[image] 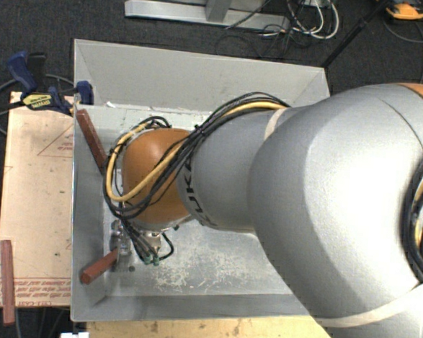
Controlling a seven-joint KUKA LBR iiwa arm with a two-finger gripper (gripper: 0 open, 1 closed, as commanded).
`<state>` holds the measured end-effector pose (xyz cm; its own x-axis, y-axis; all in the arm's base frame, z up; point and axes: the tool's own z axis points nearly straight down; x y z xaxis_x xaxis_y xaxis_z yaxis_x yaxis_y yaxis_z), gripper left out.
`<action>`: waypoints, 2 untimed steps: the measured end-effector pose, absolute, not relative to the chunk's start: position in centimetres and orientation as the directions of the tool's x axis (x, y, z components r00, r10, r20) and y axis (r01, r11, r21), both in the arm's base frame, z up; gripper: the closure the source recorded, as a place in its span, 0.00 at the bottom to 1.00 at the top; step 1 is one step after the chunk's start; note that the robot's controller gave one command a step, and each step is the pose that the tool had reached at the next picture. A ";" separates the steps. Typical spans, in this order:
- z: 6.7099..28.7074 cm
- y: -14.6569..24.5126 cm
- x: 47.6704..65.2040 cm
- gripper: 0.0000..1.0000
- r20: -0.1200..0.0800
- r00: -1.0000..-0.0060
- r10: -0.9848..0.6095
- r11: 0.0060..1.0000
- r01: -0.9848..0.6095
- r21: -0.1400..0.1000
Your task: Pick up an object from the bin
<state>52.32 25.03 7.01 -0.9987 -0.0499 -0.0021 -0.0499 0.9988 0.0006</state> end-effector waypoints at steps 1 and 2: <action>24.7 25.2 53.0 1.00 -0.011 -0.993 -0.116 0.993 -0.116 0.004; 19.0 23.0 48.8 1.00 0.006 -0.982 -0.191 0.982 -0.191 -0.001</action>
Offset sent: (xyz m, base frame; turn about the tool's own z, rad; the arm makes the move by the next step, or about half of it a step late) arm 0.0046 0.0007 0.1719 -0.0666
